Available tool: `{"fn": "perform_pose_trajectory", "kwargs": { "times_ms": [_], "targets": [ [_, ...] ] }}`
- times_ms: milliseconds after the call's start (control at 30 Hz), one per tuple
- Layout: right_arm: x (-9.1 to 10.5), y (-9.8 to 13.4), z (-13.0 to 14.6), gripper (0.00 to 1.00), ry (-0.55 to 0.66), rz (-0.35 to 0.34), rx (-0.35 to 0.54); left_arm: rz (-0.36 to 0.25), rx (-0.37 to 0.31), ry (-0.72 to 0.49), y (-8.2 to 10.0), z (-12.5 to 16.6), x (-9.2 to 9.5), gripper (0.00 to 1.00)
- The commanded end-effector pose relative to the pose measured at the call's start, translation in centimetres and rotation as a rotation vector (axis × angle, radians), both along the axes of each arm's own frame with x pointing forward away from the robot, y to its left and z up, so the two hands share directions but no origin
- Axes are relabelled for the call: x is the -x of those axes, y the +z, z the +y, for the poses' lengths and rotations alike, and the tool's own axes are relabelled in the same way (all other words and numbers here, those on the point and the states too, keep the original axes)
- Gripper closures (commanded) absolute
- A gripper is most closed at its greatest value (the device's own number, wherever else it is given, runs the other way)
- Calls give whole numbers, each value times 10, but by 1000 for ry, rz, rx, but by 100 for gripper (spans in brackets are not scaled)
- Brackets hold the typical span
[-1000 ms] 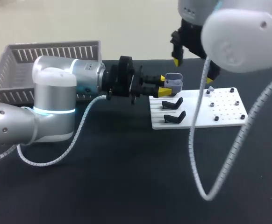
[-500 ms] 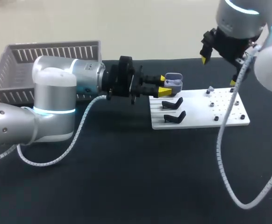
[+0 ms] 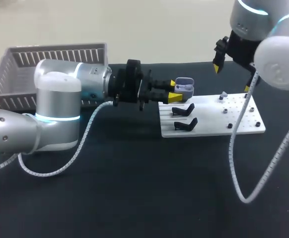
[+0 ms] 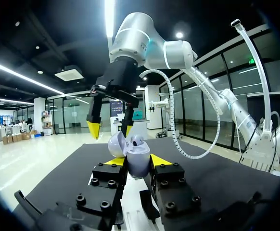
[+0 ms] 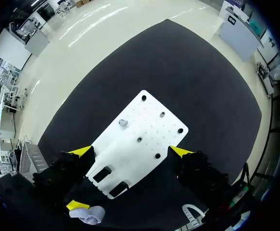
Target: Pick up each earbud case from the left stands, insert the matching earbuds, close the lid, and place the case in the box.
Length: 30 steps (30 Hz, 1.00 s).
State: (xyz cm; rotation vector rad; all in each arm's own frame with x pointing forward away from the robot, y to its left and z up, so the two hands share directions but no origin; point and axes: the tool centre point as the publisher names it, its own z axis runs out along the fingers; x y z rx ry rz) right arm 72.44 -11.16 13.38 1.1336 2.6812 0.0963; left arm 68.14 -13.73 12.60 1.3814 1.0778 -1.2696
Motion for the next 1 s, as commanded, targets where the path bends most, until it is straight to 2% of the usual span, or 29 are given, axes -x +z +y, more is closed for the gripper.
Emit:
{"fn": "perform_pose_trajectory", "kwargs": {
  "times_ms": [33,367,467,533,733,833,1000],
  "targets": [
    [-3,2,2,0,-5,21,16,-2,2,5,-1,0,1,100],
    [-3,2,2,0,-5,21,16,-2,2,5,-1,0,1,100],
    [-9,-4,-17,0,4,25,-22,-2,2,5,-1,0,1,100],
    [-13,-7,-23,0,70,-12,-29,-2,2,5,-1,0,1,100],
    [-21,-18,-32,0,409,-150,-121,-2,2,5,-1,0,1,100],
    [-24,-22,-33,0,515,-169,-120,-2,2,5,-1,0,1,100],
    [-28,-21,-30,0,657,-179,-54,-2,2,5,-1,0,1,100]
  ]
}}
